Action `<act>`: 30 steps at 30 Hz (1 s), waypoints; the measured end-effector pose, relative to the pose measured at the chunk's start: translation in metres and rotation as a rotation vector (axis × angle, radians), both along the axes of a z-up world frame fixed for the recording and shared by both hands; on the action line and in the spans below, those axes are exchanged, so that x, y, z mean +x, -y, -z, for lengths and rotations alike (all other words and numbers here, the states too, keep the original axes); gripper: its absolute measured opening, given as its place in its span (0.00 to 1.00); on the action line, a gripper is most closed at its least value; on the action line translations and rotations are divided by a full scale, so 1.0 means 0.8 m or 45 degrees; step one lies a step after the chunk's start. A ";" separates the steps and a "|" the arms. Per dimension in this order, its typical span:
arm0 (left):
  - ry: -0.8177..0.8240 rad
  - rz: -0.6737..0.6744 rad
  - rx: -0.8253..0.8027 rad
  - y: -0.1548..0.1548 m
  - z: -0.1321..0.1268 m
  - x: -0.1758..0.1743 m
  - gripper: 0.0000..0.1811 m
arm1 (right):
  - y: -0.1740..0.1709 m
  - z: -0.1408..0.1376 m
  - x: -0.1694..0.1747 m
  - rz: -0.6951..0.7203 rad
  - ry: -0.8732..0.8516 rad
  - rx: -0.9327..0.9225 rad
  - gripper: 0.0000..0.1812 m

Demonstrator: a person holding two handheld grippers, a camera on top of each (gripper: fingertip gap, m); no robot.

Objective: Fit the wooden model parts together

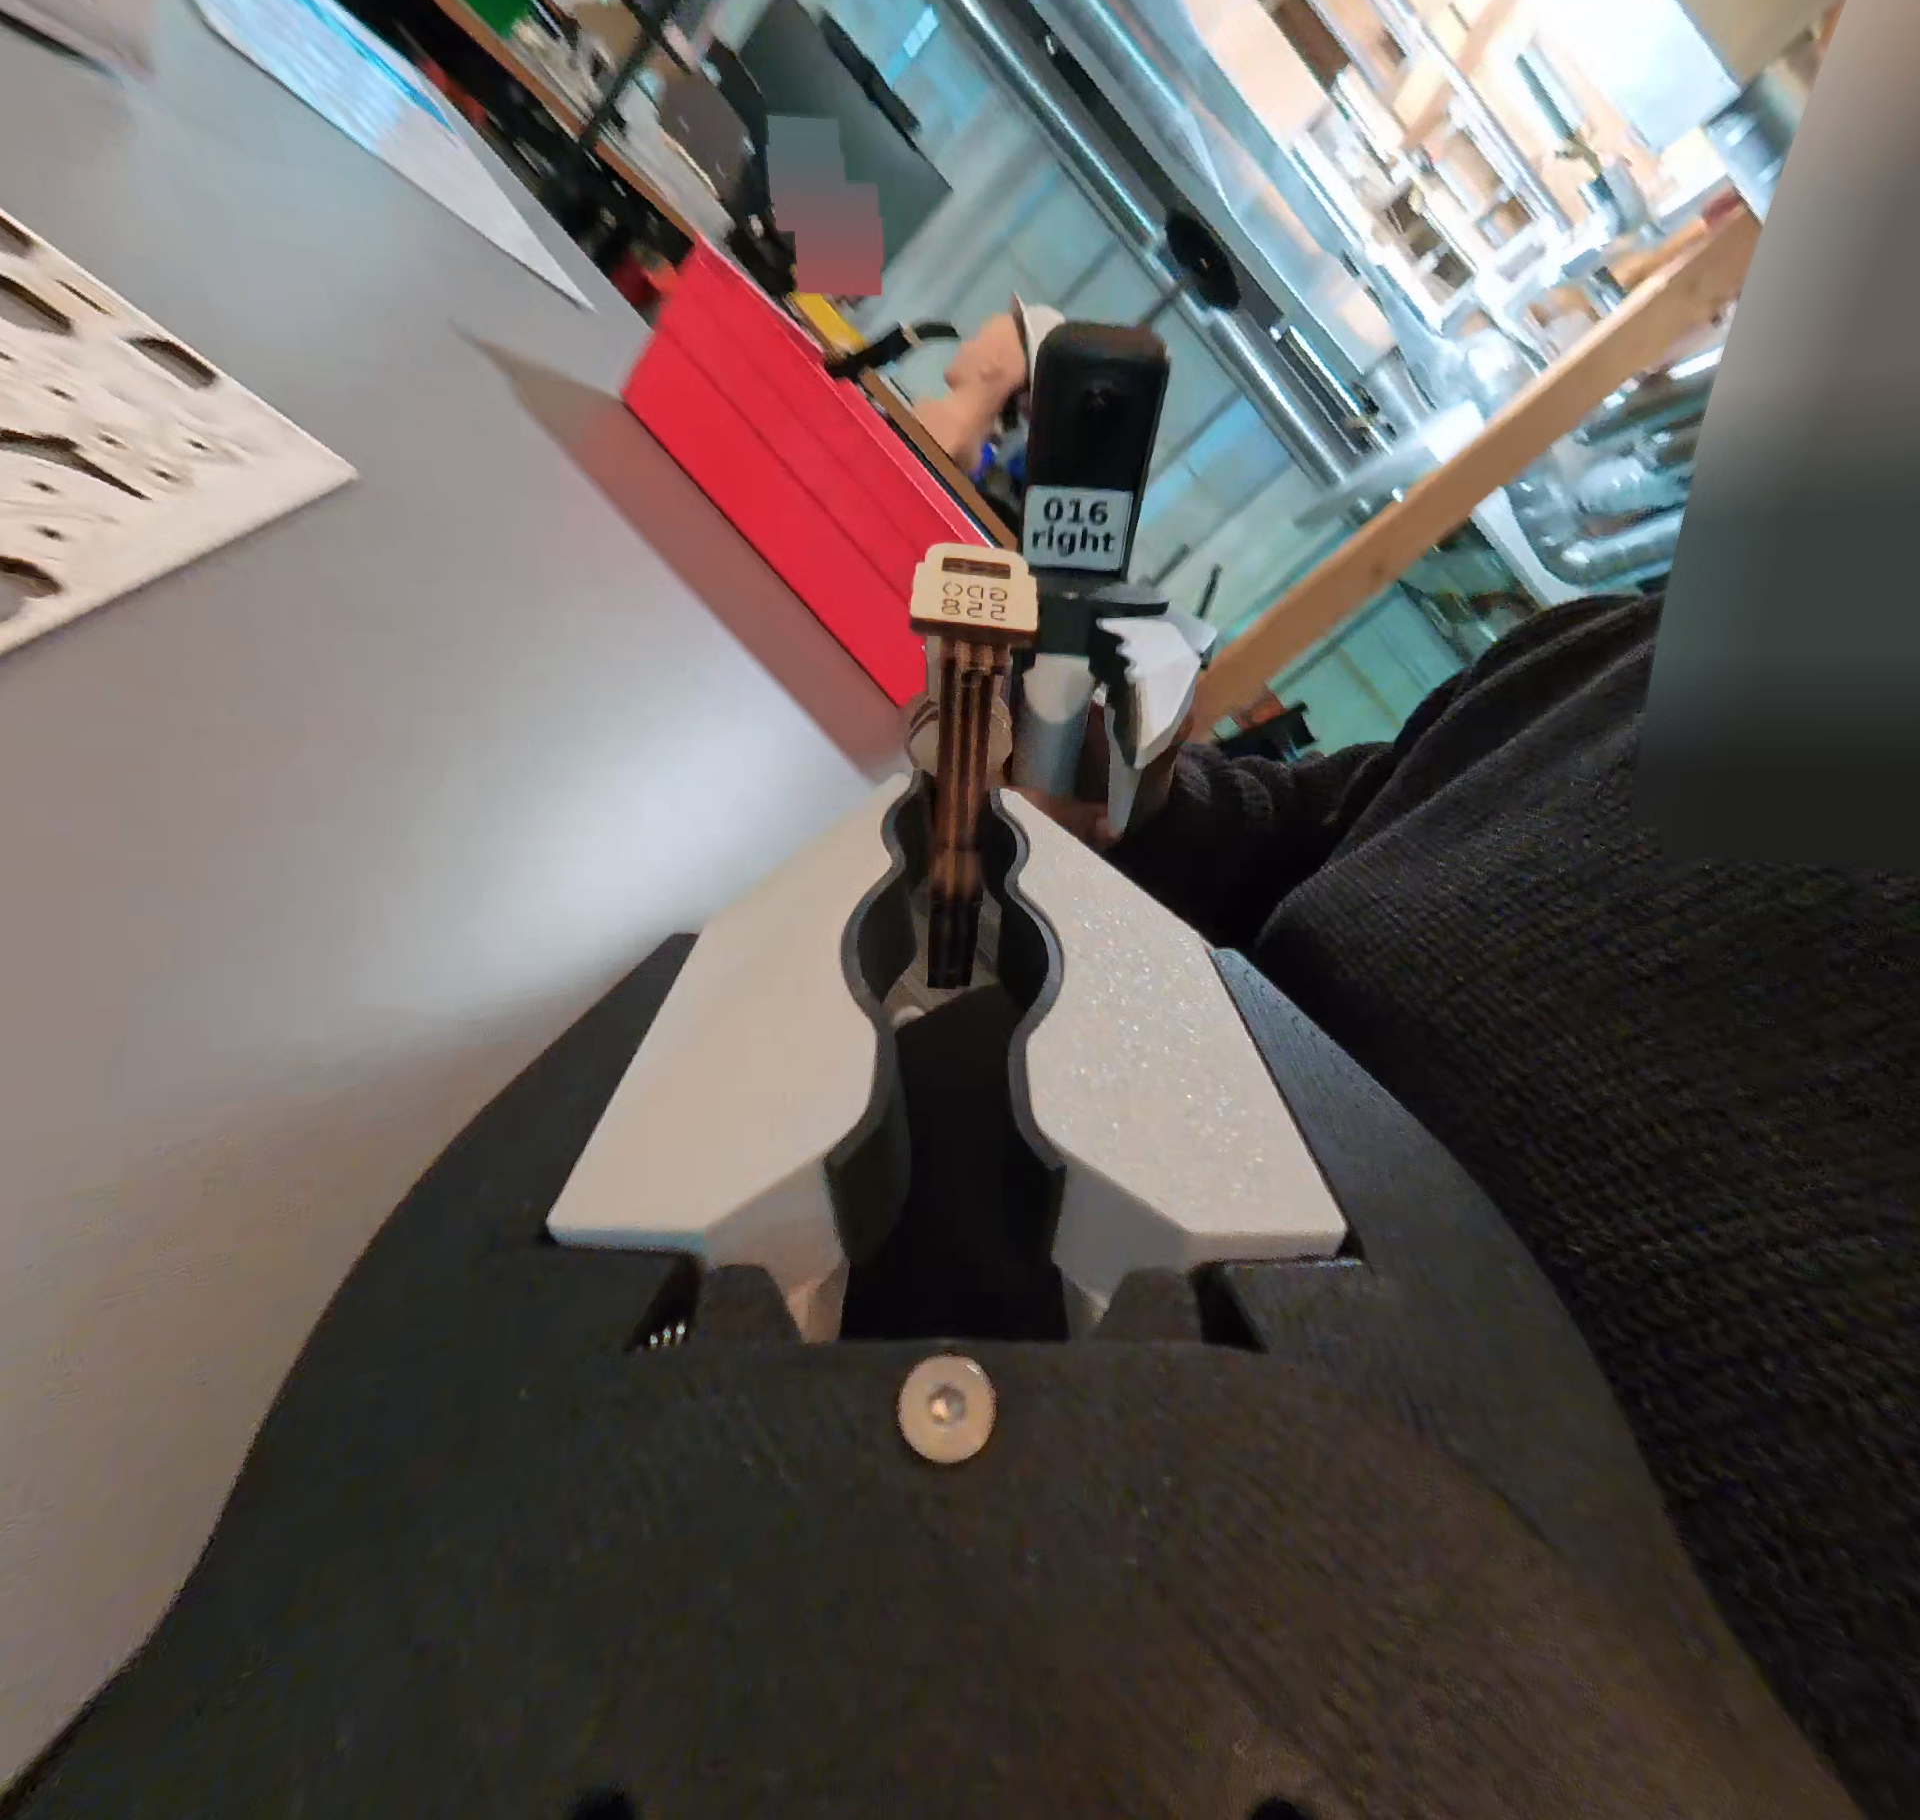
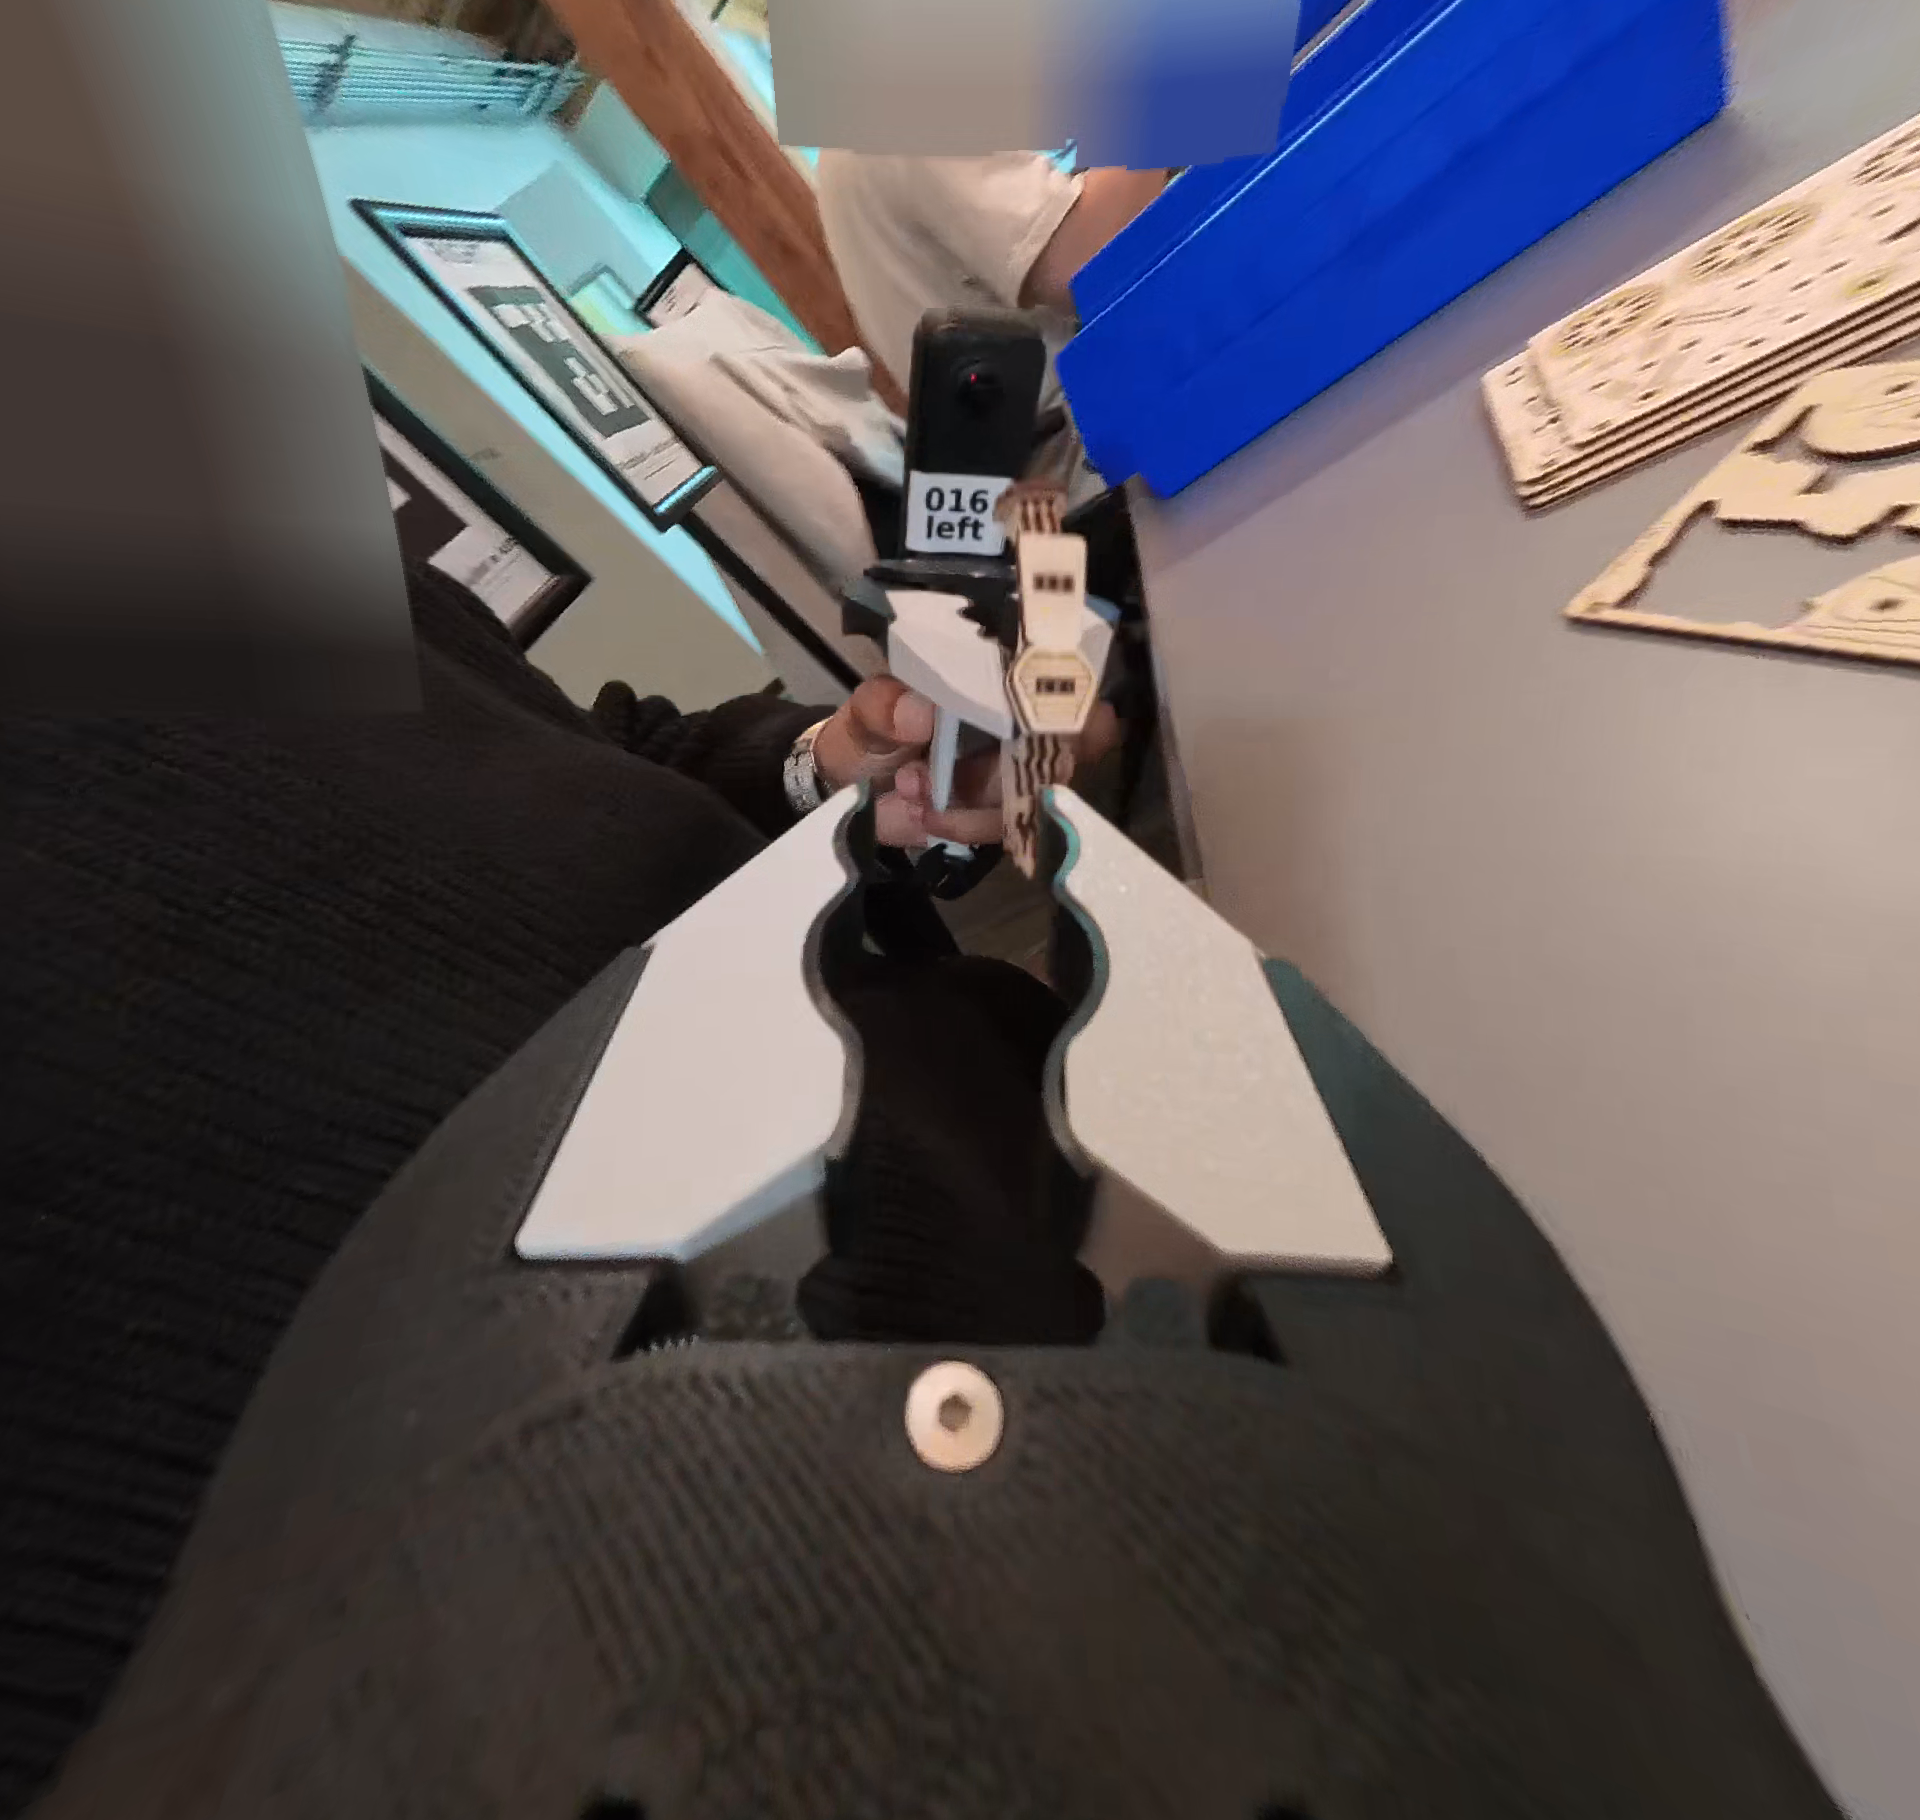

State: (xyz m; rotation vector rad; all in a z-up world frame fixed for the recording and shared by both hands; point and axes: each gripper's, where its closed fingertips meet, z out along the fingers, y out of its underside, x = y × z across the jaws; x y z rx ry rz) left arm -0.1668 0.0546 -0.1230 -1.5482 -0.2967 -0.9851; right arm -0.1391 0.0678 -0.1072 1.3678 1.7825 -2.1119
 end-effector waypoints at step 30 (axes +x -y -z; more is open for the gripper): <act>-0.610 -0.824 0.113 -0.010 -0.096 -0.126 0.04 | -0.015 -0.080 -0.083 0.332 -0.473 0.187 0.24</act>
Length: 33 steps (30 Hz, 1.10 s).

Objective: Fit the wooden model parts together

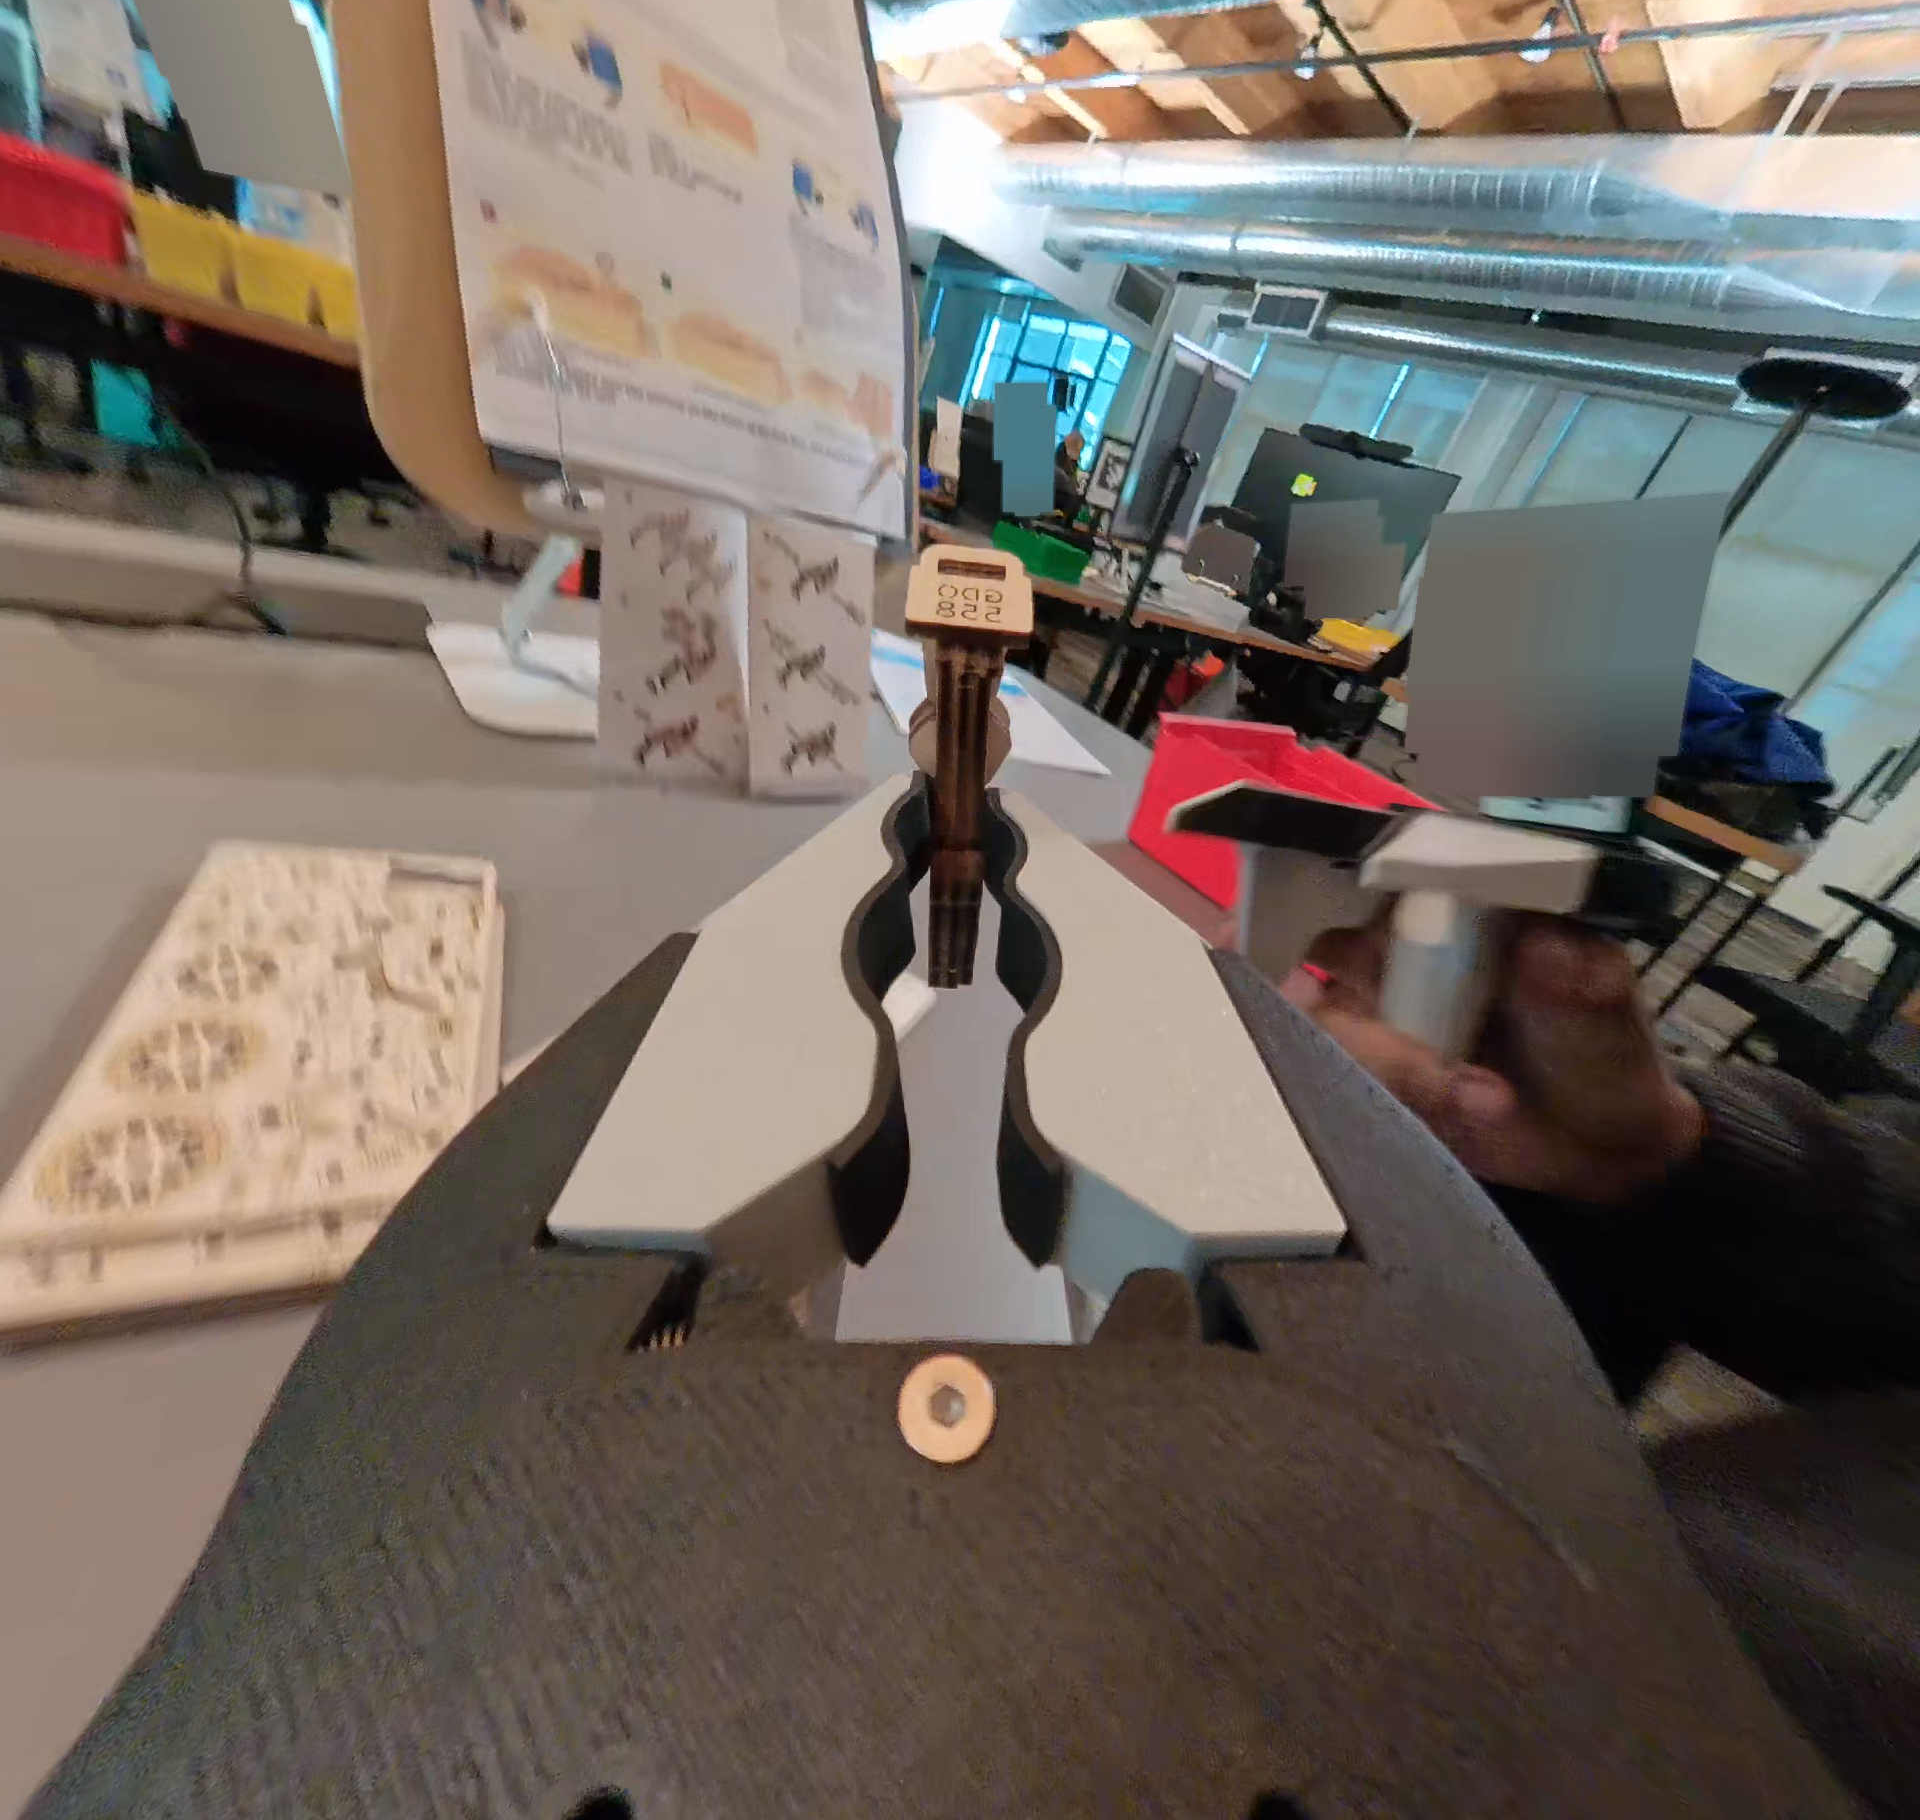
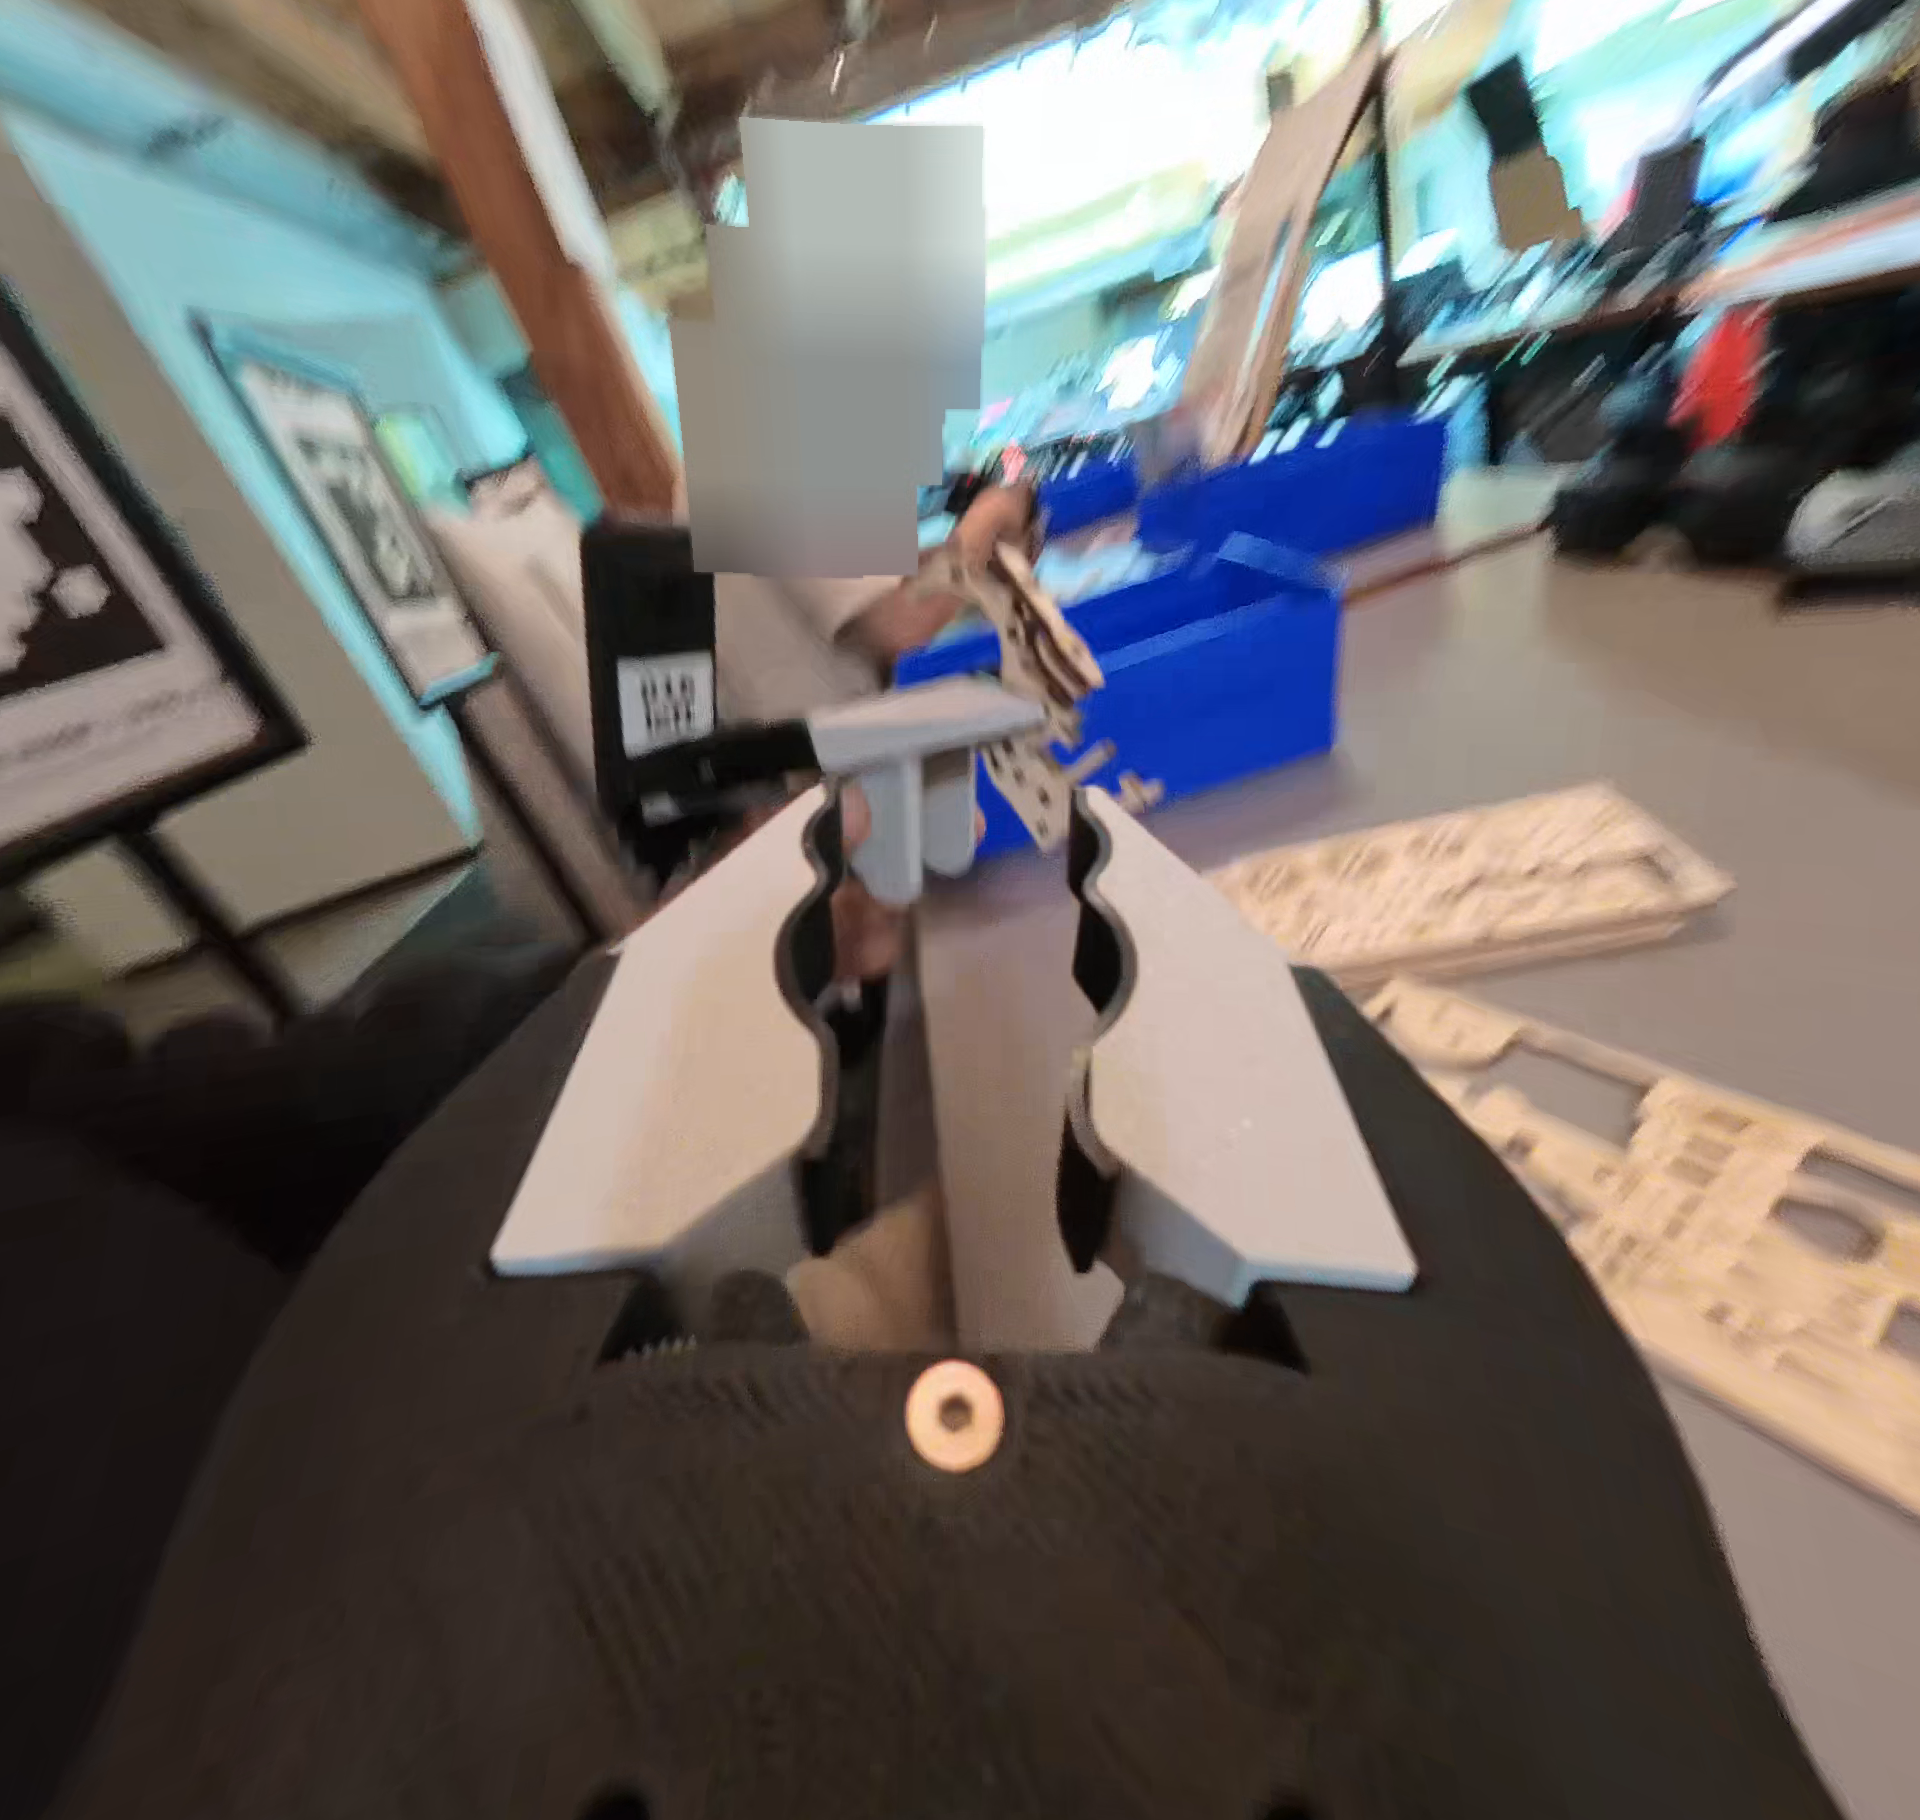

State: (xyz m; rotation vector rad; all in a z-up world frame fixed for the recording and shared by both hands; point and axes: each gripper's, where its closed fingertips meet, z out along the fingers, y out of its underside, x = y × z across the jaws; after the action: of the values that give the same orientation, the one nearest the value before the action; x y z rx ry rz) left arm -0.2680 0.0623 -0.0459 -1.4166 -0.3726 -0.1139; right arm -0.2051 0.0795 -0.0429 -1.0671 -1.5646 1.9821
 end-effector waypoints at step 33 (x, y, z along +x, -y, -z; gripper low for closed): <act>0.440 0.618 -0.092 -0.122 0.072 0.036 0.03 | -0.081 0.108 -0.036 0.619 0.135 0.709 0.53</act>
State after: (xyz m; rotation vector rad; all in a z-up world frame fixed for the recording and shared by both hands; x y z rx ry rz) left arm -0.2395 0.1602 -0.1038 -1.5380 -0.3095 -0.7535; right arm -0.2340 0.1444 -0.1291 -1.1749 -1.5812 1.1006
